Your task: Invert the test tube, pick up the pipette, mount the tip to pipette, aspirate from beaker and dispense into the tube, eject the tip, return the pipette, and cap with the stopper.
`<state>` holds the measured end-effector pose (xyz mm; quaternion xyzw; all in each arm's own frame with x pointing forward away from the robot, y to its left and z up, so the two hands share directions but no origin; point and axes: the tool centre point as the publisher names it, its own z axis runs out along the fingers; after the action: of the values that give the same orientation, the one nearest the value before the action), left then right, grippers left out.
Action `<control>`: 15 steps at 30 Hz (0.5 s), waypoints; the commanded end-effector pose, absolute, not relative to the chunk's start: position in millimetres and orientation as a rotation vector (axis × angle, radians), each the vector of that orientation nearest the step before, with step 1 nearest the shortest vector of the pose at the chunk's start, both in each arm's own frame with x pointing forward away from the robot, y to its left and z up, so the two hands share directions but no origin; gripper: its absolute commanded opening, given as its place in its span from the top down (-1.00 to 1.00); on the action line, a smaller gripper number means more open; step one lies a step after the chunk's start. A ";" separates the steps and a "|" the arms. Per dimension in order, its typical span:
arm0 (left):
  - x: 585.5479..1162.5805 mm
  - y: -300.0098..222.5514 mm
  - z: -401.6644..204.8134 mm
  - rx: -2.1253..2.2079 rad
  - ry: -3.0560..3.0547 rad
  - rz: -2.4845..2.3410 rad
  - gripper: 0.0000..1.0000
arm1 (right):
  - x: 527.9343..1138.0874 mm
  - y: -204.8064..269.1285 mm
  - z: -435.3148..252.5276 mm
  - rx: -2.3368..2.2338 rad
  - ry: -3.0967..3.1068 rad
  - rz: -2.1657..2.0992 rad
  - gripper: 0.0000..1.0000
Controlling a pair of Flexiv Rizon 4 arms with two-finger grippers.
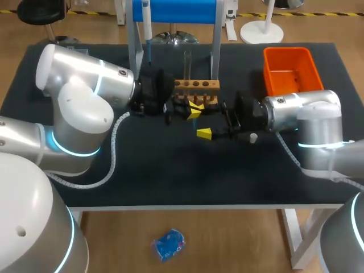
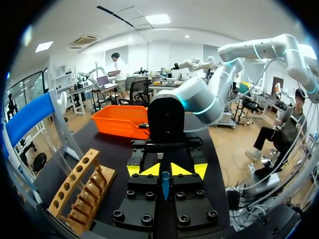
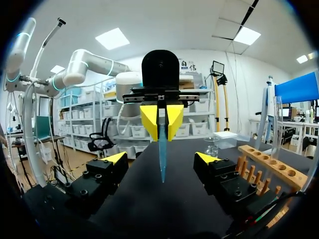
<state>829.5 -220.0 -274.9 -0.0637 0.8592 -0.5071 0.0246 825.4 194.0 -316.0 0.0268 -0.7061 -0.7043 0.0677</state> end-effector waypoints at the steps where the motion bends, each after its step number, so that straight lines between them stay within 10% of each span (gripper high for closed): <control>1: 830.3 -221.9 -277.6 -0.202 2.657 -1.572 1.00 | 826.9 196.7 -312.5 0.077 -2.137 -2.121 -0.24; 15: 829.3 -223.2 -281.1 -0.208 2.660 -1.578 1.00 | 826.0 205.2 -310.0 0.068 -2.188 -2.083 0.00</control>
<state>828.4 -221.5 -280.0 -0.0666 0.8579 -0.5091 0.0207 826.0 204.4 -310.9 0.0223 -0.7215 -0.6895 0.0592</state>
